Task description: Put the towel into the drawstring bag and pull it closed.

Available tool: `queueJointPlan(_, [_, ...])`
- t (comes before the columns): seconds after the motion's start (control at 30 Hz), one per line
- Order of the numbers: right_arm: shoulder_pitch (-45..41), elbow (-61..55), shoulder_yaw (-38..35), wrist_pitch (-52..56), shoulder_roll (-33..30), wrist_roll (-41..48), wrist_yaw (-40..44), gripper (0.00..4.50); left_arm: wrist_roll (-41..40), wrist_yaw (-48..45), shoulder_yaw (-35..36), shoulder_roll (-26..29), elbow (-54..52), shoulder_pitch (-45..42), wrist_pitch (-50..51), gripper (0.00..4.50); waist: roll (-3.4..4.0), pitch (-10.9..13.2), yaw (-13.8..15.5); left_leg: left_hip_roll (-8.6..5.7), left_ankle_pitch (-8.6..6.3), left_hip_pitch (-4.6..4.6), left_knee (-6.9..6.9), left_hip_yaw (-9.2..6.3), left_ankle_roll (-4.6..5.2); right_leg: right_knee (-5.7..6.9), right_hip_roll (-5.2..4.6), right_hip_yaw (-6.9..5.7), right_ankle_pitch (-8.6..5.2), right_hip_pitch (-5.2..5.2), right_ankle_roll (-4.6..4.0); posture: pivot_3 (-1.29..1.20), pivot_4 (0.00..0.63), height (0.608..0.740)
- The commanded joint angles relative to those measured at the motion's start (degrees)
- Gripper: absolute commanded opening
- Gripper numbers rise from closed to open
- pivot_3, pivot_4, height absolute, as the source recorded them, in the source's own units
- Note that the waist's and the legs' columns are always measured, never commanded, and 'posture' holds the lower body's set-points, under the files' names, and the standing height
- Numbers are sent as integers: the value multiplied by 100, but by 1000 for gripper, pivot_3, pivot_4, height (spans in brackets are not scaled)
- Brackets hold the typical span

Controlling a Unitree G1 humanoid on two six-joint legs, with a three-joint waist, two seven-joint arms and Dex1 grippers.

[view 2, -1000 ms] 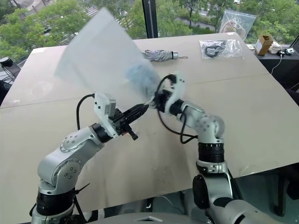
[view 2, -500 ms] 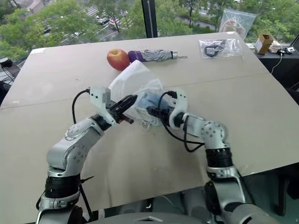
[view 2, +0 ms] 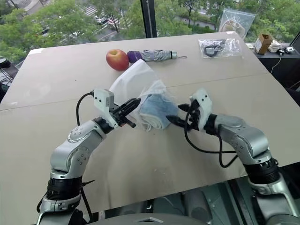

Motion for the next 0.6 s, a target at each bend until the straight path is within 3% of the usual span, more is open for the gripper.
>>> queueJointPlan(0.03, [29,165,489,-390,91,-615,248,3839,5,-64,-3,64,-187,-89,-28,0,-3,1,-7,0,0,-1,0,-1,0,-1,0,0,0,0,0,0,150,740])
queueJointPlan(0.1, [-181,504,580,-475,457,-902,-12,3839,-20,-120,-59,80,-237,-97,29,0,-6,0,-15,0,0,-1,1,4,0,0,0,5,1,-1,1,0,150,740])
queueJointPlan(0.17, [-453,892,576,-606,990,-1129,-284,3294,-27,-207,-156,110,-295,-75,82,0,-3,2,-19,1,0,0,2,3,0,2,2,5,4,-2,4,0,150,740])
queueJointPlan(0.27, [-917,1549,222,-994,1925,-1277,-874,2108,-16,-390,-324,201,-376,-22,116,0,-4,2,-25,0,1,0,6,1,-1,7,2,5,6,-2,5,0,150,740])
queueJointPlan(0.4, [-1258,1891,-150,-1663,2641,-1319,-1082,222,-15,-489,-384,248,-398,-23,133,0,-3,2,33,-1,0,-5,4,-9,-2,11,0,-3,27,-4,-1,0,150,740])
queueJointPlan(0.47, [-1192,1794,-229,-1540,2755,-1170,-967,100,-1,-496,-383,259,-373,-44,123,0,-3,2,75,-3,0,-8,2,-8,-2,4,-4,-4,28,-3,-1,0,150,740])
queueJointPlan(0.6, [-624,1438,250,-1232,1996,-1572,-361,100,86,-513,-348,294,-259,-108,33,0,-3,2,163,-12,0,-11,0,-5,-3,-4,-14,-2,28,-2,-1,0,150,740])
